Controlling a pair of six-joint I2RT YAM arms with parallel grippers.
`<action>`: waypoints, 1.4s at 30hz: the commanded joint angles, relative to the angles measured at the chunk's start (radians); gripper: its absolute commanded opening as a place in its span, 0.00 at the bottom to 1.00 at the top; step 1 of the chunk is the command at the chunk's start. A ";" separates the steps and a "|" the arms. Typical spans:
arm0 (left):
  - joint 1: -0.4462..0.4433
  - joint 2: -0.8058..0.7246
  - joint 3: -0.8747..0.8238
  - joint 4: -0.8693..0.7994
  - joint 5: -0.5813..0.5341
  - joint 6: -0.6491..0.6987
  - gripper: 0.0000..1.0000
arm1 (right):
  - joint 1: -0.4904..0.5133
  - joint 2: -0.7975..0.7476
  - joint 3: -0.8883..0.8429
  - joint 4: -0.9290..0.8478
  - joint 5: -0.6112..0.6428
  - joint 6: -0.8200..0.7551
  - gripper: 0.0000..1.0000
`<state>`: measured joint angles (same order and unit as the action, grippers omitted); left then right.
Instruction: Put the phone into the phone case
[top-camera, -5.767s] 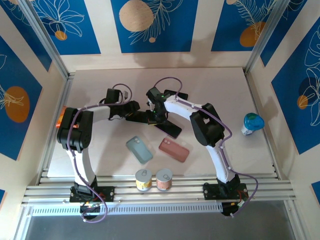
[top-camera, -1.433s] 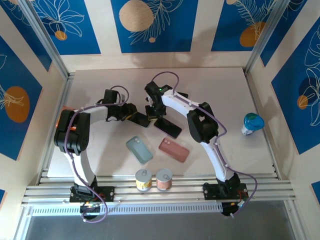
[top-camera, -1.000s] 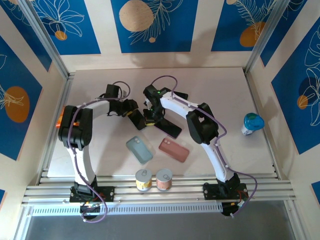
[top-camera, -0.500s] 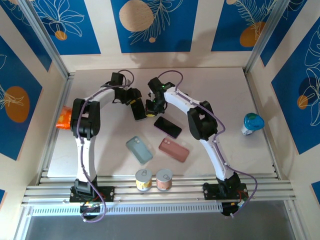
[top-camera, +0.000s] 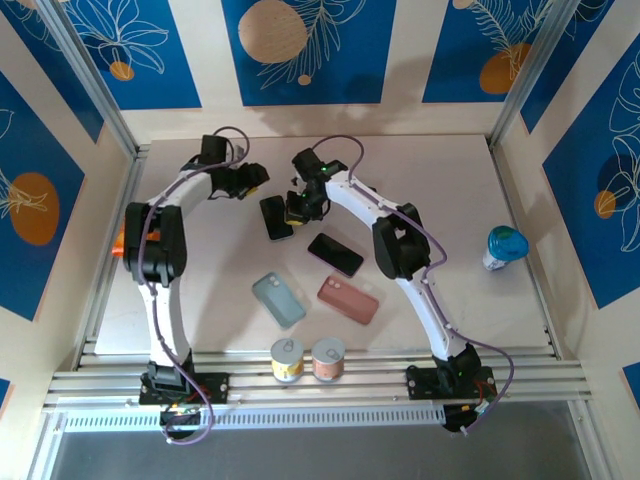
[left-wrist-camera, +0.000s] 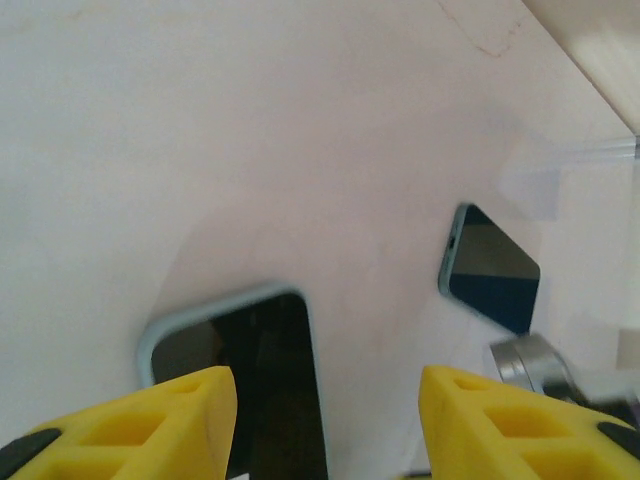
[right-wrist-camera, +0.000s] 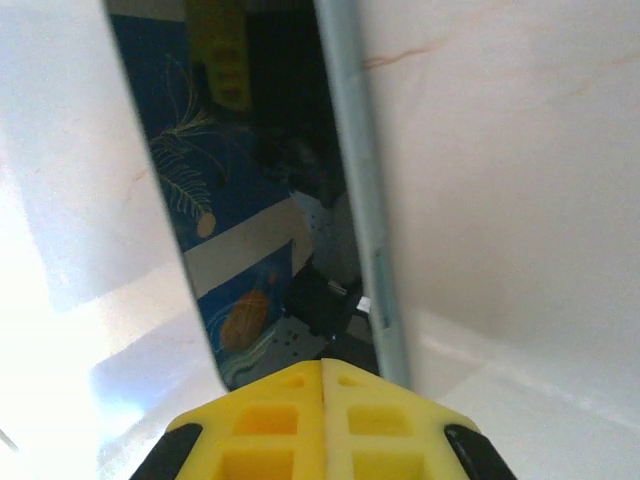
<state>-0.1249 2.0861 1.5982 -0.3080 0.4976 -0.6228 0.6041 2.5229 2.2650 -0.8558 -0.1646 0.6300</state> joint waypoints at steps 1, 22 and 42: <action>0.007 -0.132 -0.126 0.045 0.035 -0.010 0.52 | 0.035 -0.040 0.010 -0.051 -0.010 -0.037 0.00; 0.138 -0.536 -0.616 0.185 0.139 -0.111 0.53 | 0.018 0.059 0.029 0.012 -0.083 0.046 0.00; 0.162 -0.671 -0.667 -0.019 0.099 0.010 0.54 | -0.003 0.322 0.440 -0.010 -0.175 0.170 0.00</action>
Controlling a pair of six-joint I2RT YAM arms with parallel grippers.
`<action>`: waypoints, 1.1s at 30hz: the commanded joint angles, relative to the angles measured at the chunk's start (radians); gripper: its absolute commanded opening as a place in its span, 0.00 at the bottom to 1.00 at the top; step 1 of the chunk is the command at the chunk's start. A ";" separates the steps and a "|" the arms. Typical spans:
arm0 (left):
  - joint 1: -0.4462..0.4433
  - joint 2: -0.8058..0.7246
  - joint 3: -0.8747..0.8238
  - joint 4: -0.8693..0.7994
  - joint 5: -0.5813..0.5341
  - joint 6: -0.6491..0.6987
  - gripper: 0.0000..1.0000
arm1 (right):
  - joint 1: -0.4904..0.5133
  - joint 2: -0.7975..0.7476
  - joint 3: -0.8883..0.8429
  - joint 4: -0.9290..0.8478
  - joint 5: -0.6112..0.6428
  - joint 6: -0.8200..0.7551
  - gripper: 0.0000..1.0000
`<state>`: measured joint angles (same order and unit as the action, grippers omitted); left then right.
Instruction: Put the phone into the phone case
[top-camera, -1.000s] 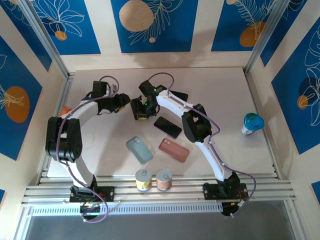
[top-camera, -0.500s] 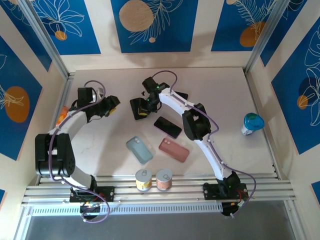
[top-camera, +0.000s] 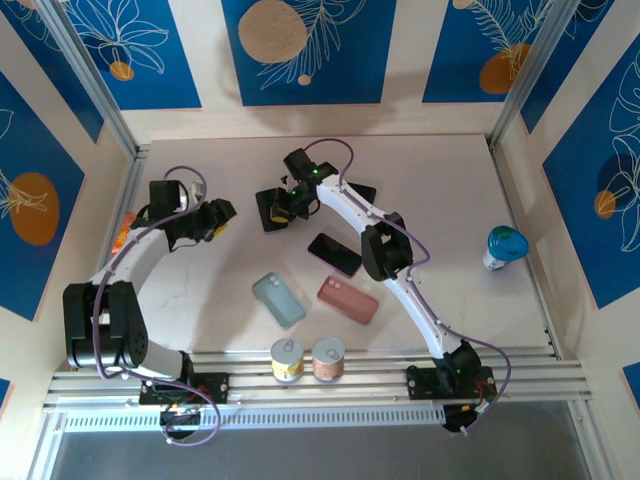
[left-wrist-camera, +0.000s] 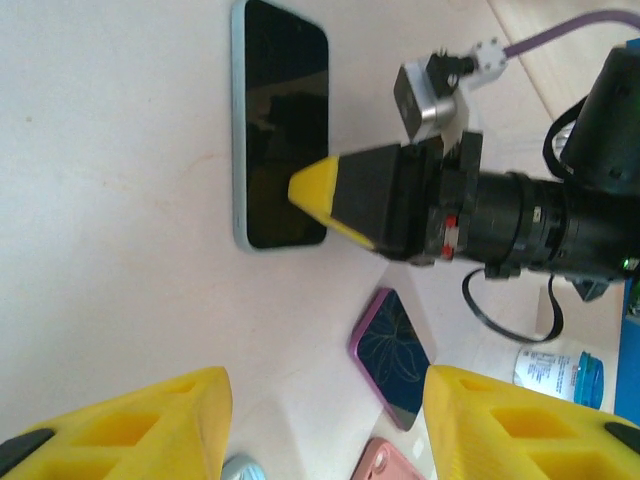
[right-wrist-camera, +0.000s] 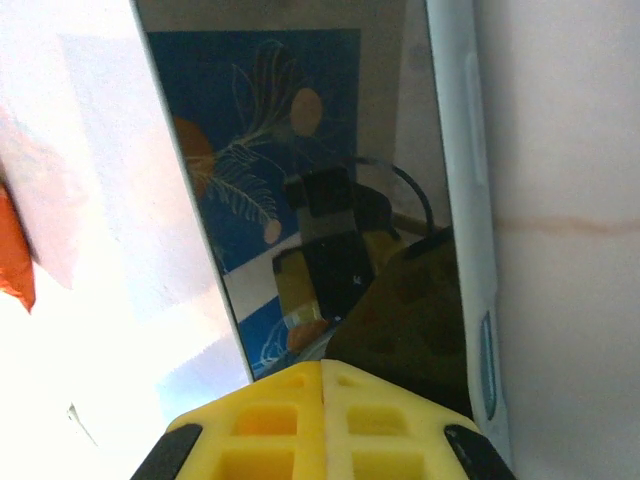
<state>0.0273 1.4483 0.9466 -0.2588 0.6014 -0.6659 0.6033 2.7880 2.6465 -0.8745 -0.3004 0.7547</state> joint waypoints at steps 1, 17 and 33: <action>0.010 -0.036 -0.017 -0.081 -0.010 0.062 0.54 | -0.001 0.060 0.067 0.018 -0.046 0.050 0.00; -0.181 0.074 -0.019 -0.012 -0.095 0.045 0.34 | -0.006 -0.419 -0.385 0.318 -0.010 -0.074 0.00; -0.257 0.369 0.135 0.119 -0.140 0.015 0.00 | -0.107 -1.043 -1.271 0.552 0.086 -0.056 0.00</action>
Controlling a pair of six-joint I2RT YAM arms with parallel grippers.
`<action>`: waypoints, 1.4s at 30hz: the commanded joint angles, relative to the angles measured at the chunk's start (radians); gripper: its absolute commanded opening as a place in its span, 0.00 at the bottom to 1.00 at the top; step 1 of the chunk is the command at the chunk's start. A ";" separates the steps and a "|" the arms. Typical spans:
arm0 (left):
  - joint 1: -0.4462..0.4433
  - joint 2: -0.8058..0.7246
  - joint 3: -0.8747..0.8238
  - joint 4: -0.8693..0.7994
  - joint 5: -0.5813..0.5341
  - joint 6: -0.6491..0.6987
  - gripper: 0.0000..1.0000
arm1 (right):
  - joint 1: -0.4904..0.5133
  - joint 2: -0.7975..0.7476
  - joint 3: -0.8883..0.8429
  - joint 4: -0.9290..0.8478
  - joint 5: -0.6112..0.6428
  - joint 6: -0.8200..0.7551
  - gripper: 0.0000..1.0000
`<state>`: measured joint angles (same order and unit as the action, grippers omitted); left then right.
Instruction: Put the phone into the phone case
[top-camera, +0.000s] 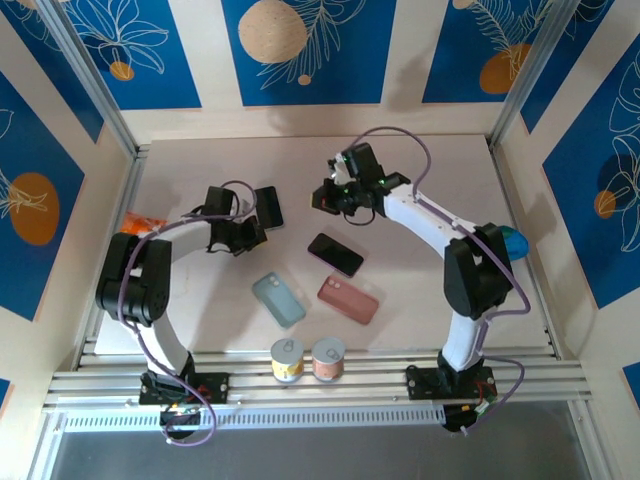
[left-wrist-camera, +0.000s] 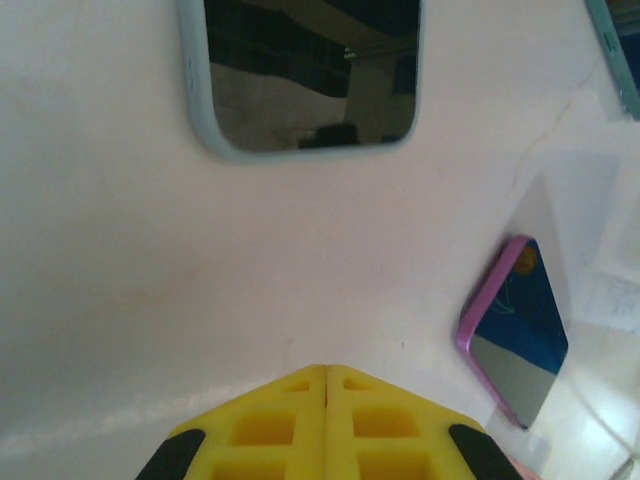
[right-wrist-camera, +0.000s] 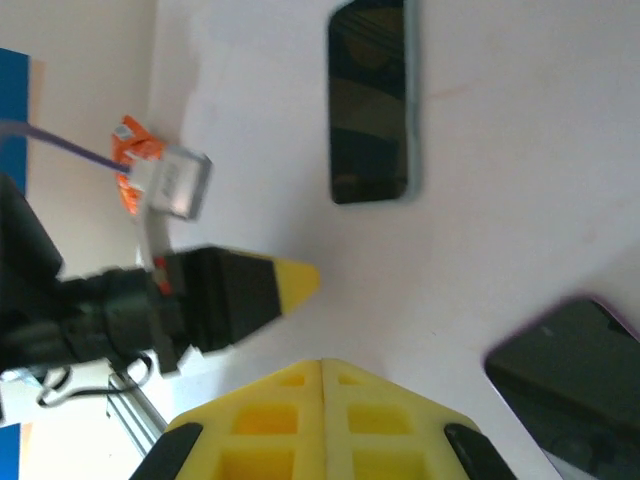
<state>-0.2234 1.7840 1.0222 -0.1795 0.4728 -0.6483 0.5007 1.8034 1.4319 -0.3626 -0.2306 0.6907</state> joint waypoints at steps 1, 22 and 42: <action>-0.009 0.054 0.076 0.041 -0.013 -0.005 0.00 | -0.010 -0.079 -0.082 0.042 0.021 0.009 0.00; -0.022 0.224 0.227 -0.005 -0.064 0.007 0.00 | -0.070 -0.159 -0.176 0.029 -0.007 0.021 0.00; 0.039 0.314 0.377 -0.148 -0.184 0.111 0.00 | -0.068 -0.128 -0.134 -0.054 -0.026 -0.019 0.00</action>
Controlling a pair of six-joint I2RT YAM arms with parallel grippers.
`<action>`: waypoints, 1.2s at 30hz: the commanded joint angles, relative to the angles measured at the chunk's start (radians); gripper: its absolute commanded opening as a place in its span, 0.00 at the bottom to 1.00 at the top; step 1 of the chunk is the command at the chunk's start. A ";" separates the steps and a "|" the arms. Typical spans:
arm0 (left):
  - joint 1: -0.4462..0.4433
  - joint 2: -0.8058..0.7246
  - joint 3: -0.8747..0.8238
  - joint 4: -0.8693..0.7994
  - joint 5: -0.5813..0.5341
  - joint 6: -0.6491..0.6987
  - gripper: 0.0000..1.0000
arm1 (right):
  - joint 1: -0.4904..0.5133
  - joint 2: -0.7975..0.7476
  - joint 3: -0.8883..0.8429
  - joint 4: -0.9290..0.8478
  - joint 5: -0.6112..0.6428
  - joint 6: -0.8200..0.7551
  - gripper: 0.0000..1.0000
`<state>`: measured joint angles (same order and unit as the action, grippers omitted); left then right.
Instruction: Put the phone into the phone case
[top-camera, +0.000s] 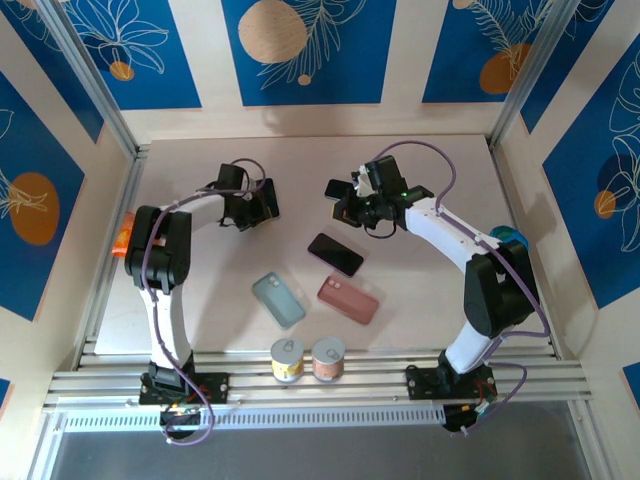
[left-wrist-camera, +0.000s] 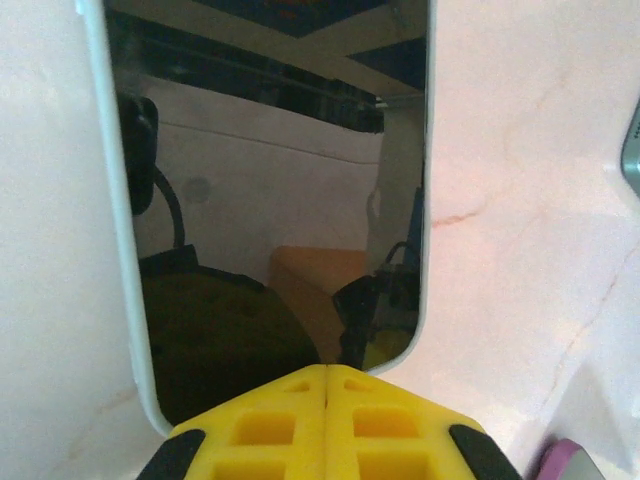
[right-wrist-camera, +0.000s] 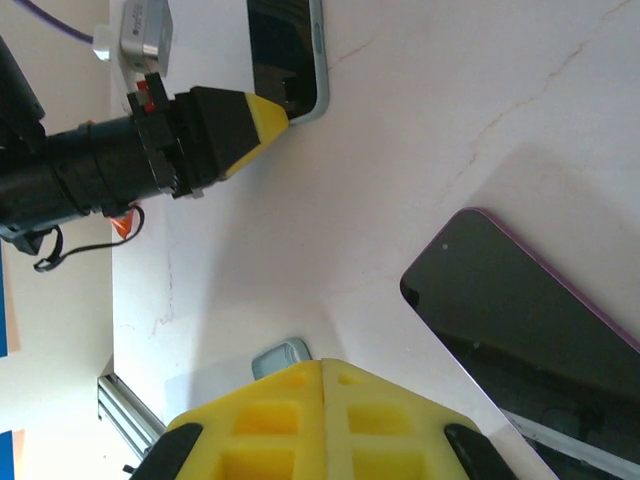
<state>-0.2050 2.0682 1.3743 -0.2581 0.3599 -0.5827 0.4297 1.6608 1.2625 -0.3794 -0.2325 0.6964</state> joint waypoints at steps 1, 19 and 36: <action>0.023 0.031 0.026 -0.073 -0.073 0.047 0.00 | 0.006 0.013 0.036 -0.041 -0.021 -0.029 0.00; 0.024 -0.286 -0.115 0.124 0.152 -0.079 0.33 | 0.158 0.127 0.125 -0.319 0.392 -0.404 0.56; -0.039 -0.720 -0.443 -0.099 0.083 -0.071 0.41 | 0.207 0.261 0.108 -0.308 0.454 -0.592 0.80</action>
<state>-0.2390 1.4105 0.9531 -0.2932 0.4690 -0.6674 0.6285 1.9038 1.3460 -0.6651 0.2073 0.1513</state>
